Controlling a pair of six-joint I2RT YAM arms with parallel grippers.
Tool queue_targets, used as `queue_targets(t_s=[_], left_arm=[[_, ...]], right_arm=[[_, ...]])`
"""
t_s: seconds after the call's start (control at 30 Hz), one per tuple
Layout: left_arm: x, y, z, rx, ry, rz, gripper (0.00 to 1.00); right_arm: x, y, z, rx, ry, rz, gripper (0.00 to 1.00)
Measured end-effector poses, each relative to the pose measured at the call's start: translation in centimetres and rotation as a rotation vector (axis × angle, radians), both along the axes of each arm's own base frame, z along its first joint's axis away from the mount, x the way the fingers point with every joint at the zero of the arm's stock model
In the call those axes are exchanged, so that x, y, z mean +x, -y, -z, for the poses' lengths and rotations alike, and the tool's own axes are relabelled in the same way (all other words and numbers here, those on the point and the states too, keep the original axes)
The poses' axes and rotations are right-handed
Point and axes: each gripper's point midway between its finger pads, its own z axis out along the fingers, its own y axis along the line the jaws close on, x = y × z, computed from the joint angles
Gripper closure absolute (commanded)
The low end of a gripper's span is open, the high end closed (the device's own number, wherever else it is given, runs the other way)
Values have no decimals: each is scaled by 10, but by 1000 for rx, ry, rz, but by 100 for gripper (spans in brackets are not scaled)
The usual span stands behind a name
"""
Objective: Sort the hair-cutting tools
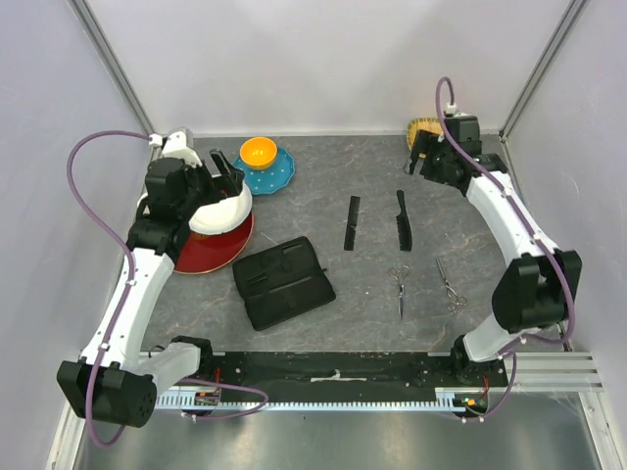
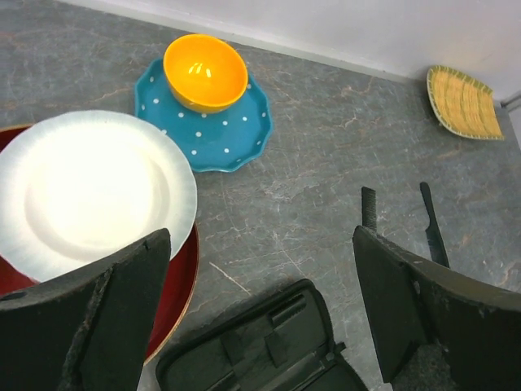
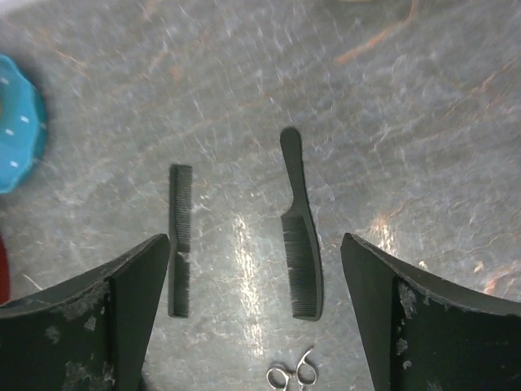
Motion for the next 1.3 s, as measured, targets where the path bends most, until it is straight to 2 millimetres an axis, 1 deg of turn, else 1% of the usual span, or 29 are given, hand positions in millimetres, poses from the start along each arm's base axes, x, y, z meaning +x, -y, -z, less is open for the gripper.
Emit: queue_targets(t_s=[0.07,0.13,0.23,0.27,0.33,0.4,0.47,0.53,0.63,0.67,0.73,0.77,0.87,0.97,1.07,1.17,1.3], left_arm=[[-2,-5,4,-32,-7,-47,0],[-5,-10,9,-57,-12,-90,0],[-10,-11,13,-75,-10,-102,0],[-12,-9,14,-79,-11,-91,0],[-14,-1,13,-82,-8,-42,0],[-13,9,16,-86,-18,27,0],[-11,20,27,-104,-60,100,0],[-6,28,44,-121,-123,148,0],[0,34,67,-141,-200,182,0],[1,36,71,-148,-211,186,0],[2,37,74,-172,-226,179,0],[4,38,75,-183,-230,171,0],[16,35,79,-229,-266,106,0],[28,24,91,-256,-321,-15,0],[32,15,99,-265,-346,-92,0],[36,12,96,-266,-323,-112,0],[39,12,88,-253,-268,-87,0]], right_arm=[[0,-3,24,-27,-74,-9,12],[3,-6,53,-63,-165,-21,13],[4,-9,95,-108,-280,-43,14],[1,-9,109,-122,-321,-51,15],[-6,-10,131,-148,-393,-67,18],[-10,-11,143,-167,-437,-86,20],[-5,-15,148,-186,-455,-105,22],[2,-18,151,-199,-455,-117,24],[10,-20,156,-224,-456,-123,28],[11,-20,158,-237,-459,-124,29],[13,-19,162,-261,-471,-127,35],[13,-17,164,-272,-477,-125,36],[16,-13,170,-303,-494,-121,42],[15,-9,177,-320,-516,-115,47],[14,-6,184,-329,-535,-112,51],[19,-7,191,-331,-549,-117,52],[26,-9,200,-330,-556,-121,55]])
